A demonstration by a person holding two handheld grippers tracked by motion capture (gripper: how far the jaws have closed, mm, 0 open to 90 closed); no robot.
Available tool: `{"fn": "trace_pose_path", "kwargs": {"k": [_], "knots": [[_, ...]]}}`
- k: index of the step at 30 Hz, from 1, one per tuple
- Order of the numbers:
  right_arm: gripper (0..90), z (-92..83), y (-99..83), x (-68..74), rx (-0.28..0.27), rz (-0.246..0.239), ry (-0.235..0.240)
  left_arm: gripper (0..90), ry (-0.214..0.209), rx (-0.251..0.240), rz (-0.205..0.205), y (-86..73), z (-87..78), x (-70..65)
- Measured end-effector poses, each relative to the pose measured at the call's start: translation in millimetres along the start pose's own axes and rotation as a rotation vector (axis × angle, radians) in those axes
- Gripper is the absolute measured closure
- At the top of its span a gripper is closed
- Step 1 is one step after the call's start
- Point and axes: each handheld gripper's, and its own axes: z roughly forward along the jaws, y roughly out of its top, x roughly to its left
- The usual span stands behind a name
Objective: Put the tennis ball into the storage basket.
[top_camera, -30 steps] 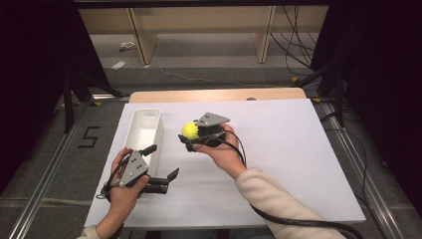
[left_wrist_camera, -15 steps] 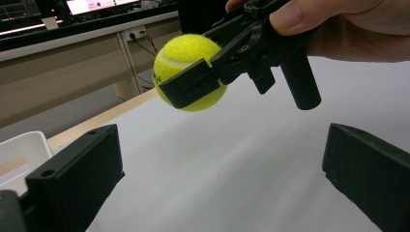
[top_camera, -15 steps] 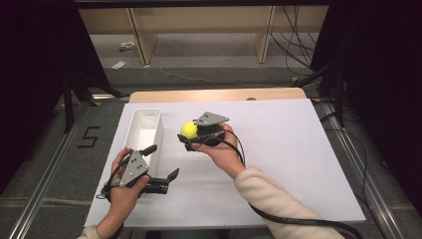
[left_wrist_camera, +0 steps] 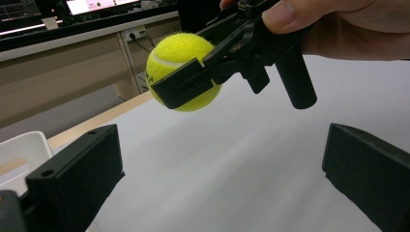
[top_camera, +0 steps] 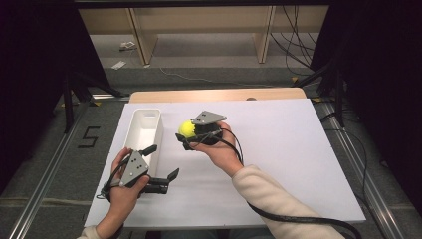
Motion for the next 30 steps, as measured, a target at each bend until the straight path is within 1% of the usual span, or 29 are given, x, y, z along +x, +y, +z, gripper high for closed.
{"fn": "trace_pose_path", "kwargs": {"k": [14,19,26,29,30], "knots": [[26.1,2.9,6.3,0.1,-0.005,-0.008,0.001,0.3,-0.001,0.0,0.002,0.1,0.0,0.2],[26.1,4.4,7.7,0.9,0.004,-0.012,0.005,0.3,-0.001,-0.001,0.003,0.2,-0.2,0.3],[26.1,6.7,9.6,1.7,0.004,-0.007,0.007,0.3,-0.001,0.0,-0.004,0.0,0.3,-0.5],[26.1,8.4,12.6,2.6,0.004,-0.014,0.009,0.3,-0.001,-0.001,-0.004,0.1,0.1,-0.4],[26.1,8.4,12.6,2.6,0.004,-0.014,0.009,0.3,-0.007,0.007,-0.028,-0.4,-0.2,-2.1]]}}
